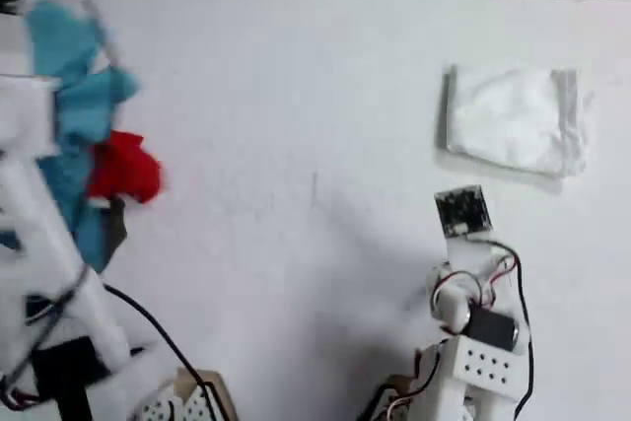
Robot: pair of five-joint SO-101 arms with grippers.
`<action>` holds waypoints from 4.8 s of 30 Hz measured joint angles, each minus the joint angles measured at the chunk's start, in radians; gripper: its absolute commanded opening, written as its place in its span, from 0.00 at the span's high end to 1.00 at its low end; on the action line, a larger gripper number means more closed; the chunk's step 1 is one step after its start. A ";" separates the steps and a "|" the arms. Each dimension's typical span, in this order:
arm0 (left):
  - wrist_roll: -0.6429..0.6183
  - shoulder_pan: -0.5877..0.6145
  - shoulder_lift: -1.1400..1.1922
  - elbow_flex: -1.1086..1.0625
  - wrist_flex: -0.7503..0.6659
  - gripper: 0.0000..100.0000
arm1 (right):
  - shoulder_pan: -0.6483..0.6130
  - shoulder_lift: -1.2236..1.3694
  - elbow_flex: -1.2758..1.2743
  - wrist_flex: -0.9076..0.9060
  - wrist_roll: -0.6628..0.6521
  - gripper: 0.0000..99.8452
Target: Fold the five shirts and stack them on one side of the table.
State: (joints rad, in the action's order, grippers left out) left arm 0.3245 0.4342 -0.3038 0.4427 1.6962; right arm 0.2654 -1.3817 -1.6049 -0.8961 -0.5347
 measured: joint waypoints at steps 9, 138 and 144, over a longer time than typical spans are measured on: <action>-0.150 -0.543 -0.071 0.000 0.000 0.97 | 0.049 -0.219 -0.080 -0.048 0.000 0.84; -0.095 -1.013 0.206 -1.145 -0.543 0.83 | 0.049 -0.321 -0.081 -0.140 -0.002 0.84; -0.094 -1.010 0.204 -1.215 -0.654 0.83 | 0.049 -0.321 -0.081 -0.140 -0.002 0.84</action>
State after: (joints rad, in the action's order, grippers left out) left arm 0.2309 -0.5754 -0.0997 -0.7725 1.0426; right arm 0.3145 -1.7024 -1.6863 -1.0357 -0.5363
